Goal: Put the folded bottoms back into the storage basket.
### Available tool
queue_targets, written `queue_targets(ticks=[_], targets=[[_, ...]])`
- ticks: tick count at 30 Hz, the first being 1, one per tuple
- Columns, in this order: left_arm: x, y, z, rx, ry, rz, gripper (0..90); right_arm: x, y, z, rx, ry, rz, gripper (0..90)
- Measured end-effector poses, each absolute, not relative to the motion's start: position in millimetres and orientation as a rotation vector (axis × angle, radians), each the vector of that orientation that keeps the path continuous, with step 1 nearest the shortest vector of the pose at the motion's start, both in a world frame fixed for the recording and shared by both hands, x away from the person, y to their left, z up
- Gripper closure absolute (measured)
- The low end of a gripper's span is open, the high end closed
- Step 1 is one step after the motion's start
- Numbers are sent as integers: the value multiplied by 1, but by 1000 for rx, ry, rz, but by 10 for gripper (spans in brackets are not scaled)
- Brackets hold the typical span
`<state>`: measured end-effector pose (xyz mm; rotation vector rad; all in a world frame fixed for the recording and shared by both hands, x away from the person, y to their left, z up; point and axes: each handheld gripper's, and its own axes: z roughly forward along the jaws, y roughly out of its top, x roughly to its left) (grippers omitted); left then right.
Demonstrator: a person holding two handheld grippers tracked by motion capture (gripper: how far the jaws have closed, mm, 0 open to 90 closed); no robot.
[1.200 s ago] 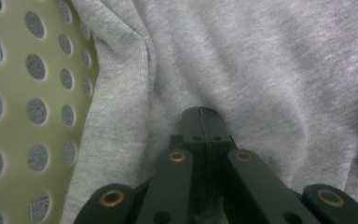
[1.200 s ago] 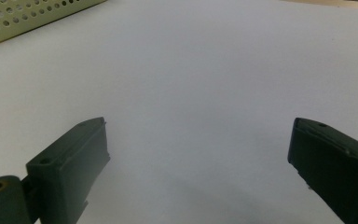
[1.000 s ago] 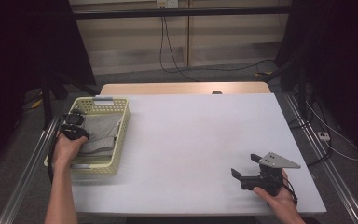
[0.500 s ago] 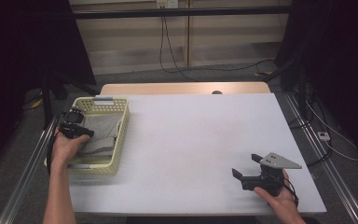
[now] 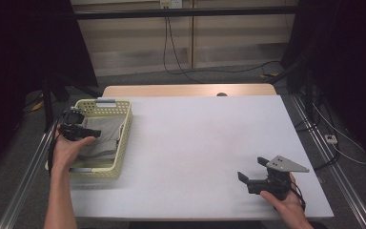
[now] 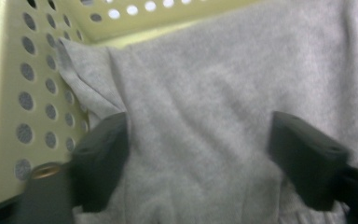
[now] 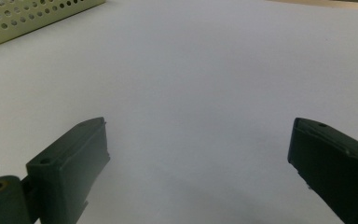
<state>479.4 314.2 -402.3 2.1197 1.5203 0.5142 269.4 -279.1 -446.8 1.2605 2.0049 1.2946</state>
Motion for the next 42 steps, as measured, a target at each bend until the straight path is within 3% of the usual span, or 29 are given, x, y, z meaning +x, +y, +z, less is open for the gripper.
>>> queue_targets(ticks=[10, 29, 42], targets=[[473, 315, -397, 2065, 1431, 529, 59, 270, -281, -447, 1261, 2004, 1306, 46], [457, 313, -379, 1860, 1297, 729, 74, 268, -280, -446, 1272, 1991, 1296, 46], [456, 309, -379, 1908, 1293, 656, 78, 270, -280, -447, 1276, 1994, 1292, 46]])
